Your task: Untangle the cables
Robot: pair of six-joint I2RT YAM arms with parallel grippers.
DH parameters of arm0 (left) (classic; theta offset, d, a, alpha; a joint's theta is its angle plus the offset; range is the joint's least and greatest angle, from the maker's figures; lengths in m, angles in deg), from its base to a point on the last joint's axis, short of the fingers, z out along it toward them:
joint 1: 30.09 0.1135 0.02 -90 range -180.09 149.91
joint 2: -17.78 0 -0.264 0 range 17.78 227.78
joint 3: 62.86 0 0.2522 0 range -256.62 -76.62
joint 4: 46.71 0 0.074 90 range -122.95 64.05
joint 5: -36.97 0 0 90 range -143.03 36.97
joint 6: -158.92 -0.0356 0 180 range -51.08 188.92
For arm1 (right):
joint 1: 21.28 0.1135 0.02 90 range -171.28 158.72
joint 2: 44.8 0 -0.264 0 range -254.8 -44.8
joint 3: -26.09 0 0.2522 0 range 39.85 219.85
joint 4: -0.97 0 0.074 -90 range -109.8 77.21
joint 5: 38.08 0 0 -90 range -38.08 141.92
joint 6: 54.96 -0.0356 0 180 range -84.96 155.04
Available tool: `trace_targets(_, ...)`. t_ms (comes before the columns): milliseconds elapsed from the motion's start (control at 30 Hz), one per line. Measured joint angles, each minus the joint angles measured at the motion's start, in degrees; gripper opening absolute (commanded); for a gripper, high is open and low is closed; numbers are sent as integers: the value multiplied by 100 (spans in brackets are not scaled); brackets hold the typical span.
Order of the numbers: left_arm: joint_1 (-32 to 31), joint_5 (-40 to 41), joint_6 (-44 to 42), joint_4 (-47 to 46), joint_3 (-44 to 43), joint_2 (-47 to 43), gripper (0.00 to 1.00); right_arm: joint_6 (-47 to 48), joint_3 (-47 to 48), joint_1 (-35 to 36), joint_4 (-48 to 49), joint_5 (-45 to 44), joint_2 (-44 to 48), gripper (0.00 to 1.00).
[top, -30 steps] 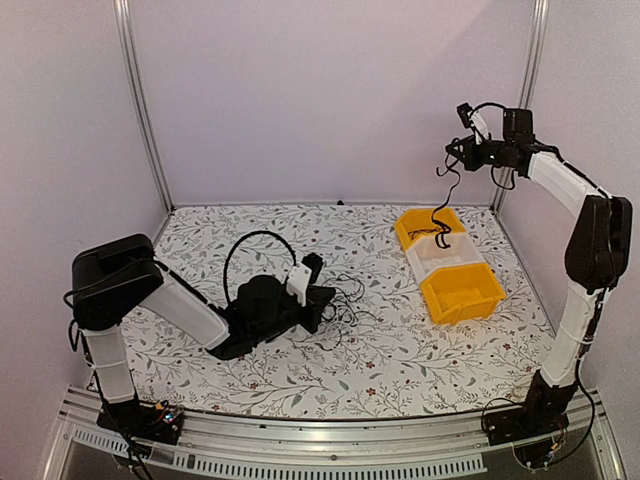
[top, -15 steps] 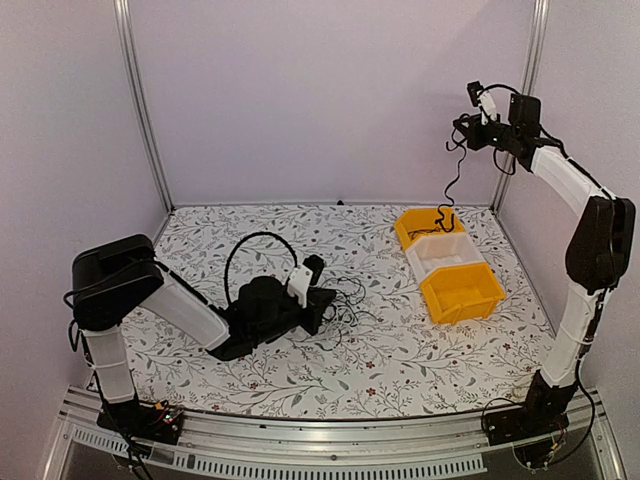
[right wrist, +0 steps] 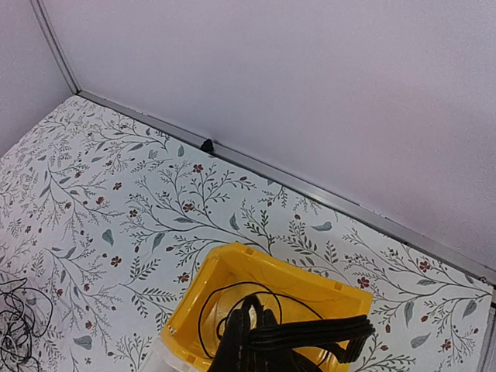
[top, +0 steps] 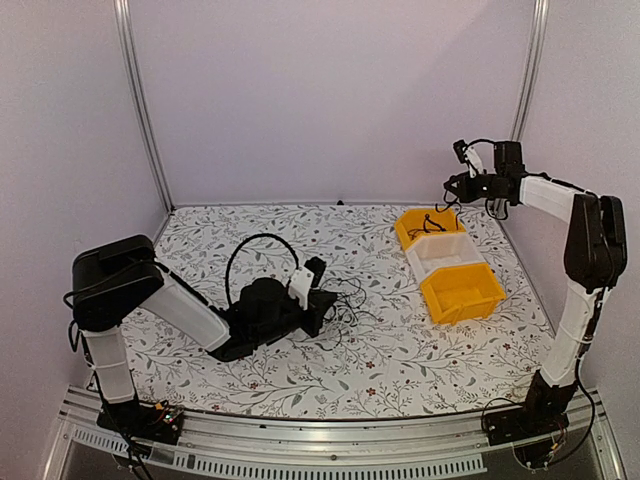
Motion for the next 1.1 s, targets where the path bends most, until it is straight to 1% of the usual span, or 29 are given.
trace_targets(400,-35,-4,50,-4,0,0,0,105,-68,13,-249,136,-83,0)
trace_targets(700,-70,-9,129,-17,61,0,0,247,286,175,-752,28,-837,0)
trace_targets(733,-74,-7,136,-15,79,0,0,256,302,203,-796,-20,-911,5)
trace_targets(767,-76,-7,142,-13,90,0,0,260,313,227,-852,-59,-970,15)
trace_targets(800,-76,-7,144,-15,98,0,0,262,330,238,-907,-103,-1016,27)
trace_targets(833,-76,-4,144,-15,98,0,0,260,374,262,-975,-201,-1064,36)
trace_targets(867,-76,-4,144,-15,101,0,0,234,417,280,-1005,-313,-1106,42)
trace_targets(967,-85,-2,142,-17,105,0,0,201,595,339,-1117,-669,-1167,55)
trace_targets(1100,-90,-4,140,-11,129,-17,0,149,686,348,-1209,-914,-1060,57)
